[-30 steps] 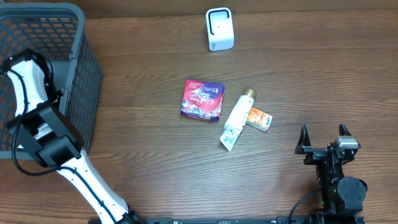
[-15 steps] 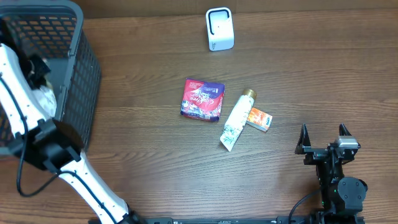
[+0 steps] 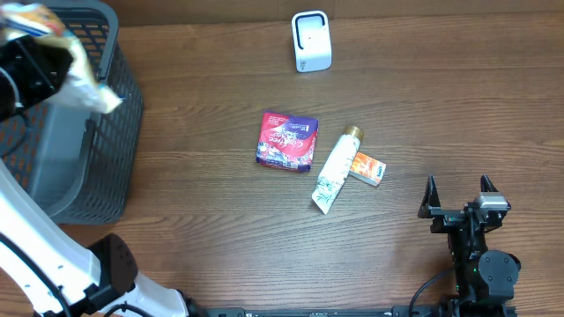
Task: Scan the item barcode
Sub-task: 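Carry the snack bag to the table centre and drop it on the items, then withdraw the left gripper back over the empty basket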
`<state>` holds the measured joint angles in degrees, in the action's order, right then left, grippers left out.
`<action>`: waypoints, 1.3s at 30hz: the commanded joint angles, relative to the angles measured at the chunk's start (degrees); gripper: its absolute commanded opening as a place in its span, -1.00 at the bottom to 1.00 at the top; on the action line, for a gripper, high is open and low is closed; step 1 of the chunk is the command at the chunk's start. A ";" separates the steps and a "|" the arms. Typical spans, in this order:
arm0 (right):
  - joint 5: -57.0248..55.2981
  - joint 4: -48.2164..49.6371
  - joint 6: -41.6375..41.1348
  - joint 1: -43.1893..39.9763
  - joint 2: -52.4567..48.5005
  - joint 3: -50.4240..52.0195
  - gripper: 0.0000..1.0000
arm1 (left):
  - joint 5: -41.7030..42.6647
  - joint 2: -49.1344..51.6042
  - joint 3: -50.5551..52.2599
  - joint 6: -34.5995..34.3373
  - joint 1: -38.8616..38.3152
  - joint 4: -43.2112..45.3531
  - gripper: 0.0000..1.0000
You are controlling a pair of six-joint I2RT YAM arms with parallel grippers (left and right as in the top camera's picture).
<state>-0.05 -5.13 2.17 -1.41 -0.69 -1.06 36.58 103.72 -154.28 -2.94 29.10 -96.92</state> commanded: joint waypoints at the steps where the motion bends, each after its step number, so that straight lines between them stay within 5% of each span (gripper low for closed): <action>1: -0.31 0.35 0.24 0.28 0.52 0.59 1.00 | 11.10 -1.25 -0.20 1.64 -6.82 0.11 -0.92; 6: -0.31 0.35 0.24 0.28 0.52 0.59 1.00 | 7.72 0.66 3.67 1.01 -24.22 0.13 -0.92; 10: -0.31 0.35 0.24 0.28 0.52 0.59 1.00 | -3.30 4.52 10.60 -1.18 -39.52 0.13 -0.92; 17: -0.31 0.35 0.24 0.28 0.52 0.59 1.00 | -15.67 15.45 19.74 -6.54 -53.27 2.21 -0.92; 23: -0.31 0.35 0.24 0.28 0.52 0.59 1.00 | -15.58 25.57 20.31 -7.65 -57.20 2.40 -0.92; 27: -0.31 0.35 0.24 0.28 0.52 0.59 1.00 | -13.62 29.66 20.31 -7.78 -57.46 0.09 0.02; 30: -0.31 0.35 0.24 0.28 0.52 0.59 1.00 | -10.45 28.65 19.43 -7.76 -55.87 0.09 0.33; 39: -0.31 0.35 0.24 0.28 0.52 0.59 1.00 | -8.70 14.47 17.27 -7.32 -45.24 0.11 0.43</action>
<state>-0.03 -5.15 2.20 -1.41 -0.69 -1.06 26.59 127.81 -134.54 -10.57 -20.16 -96.64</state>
